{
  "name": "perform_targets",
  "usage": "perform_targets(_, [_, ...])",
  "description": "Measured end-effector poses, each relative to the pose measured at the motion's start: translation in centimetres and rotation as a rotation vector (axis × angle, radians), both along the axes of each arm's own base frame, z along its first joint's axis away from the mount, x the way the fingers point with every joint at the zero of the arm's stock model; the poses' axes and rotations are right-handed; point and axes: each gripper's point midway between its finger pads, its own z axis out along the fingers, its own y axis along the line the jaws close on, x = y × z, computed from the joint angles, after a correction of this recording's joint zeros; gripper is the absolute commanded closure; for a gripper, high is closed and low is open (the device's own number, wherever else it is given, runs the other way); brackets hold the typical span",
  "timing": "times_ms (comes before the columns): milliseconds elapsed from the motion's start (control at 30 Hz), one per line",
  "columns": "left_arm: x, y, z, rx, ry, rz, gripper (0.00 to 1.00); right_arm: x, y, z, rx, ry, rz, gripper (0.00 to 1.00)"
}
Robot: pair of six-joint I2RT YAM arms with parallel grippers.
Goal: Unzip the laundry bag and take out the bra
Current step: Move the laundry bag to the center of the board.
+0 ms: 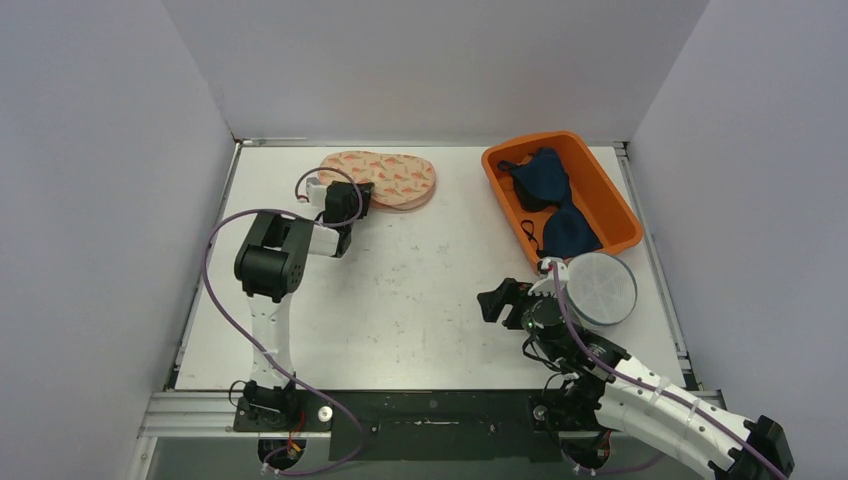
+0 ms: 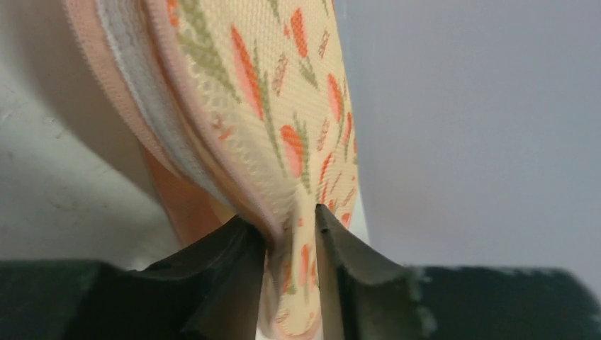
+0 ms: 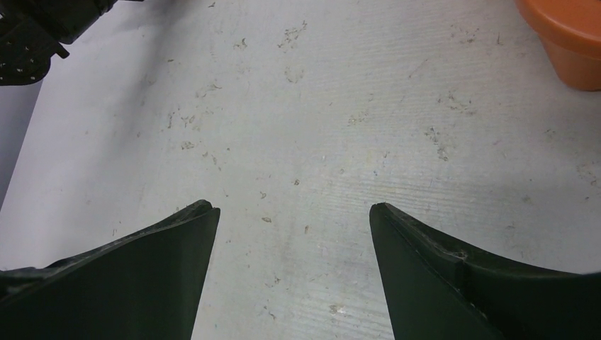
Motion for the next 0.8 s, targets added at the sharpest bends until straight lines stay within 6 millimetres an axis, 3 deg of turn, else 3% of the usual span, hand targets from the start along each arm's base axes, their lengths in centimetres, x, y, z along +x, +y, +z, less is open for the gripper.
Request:
perform_targets(167, [-0.3,0.0,0.0,0.001,-0.004,-0.008,0.52,0.1,0.0,-0.3,-0.025,-0.002,0.008,0.19])
perform_targets(333, [-2.8,1.1,-0.1,0.017,0.058,-0.012,0.40,0.1,0.0,-0.4,-0.039,-0.006,0.013,0.18])
perform_targets(433, [-4.2,1.6,1.2,0.045,0.080,-0.027,0.41,0.1,0.0,-0.5,-0.047,-0.006,0.016,0.19])
perform_targets(533, [-5.2,1.6,3.9,0.073,0.060,-0.055,0.55,0.2,0.1,-0.5,-0.048,-0.010,0.018,0.20])
perform_targets(633, [-4.8,1.3,7.0,0.087,0.005,-0.094,0.70,0.3,0.3,-0.5,-0.048,-0.012,0.024,0.21])
perform_targets(800, [0.8,1.2,14.2,0.078,-0.177,-0.173,0.94,0.4,0.7,-0.2,-0.034,-0.019,0.041,0.22])
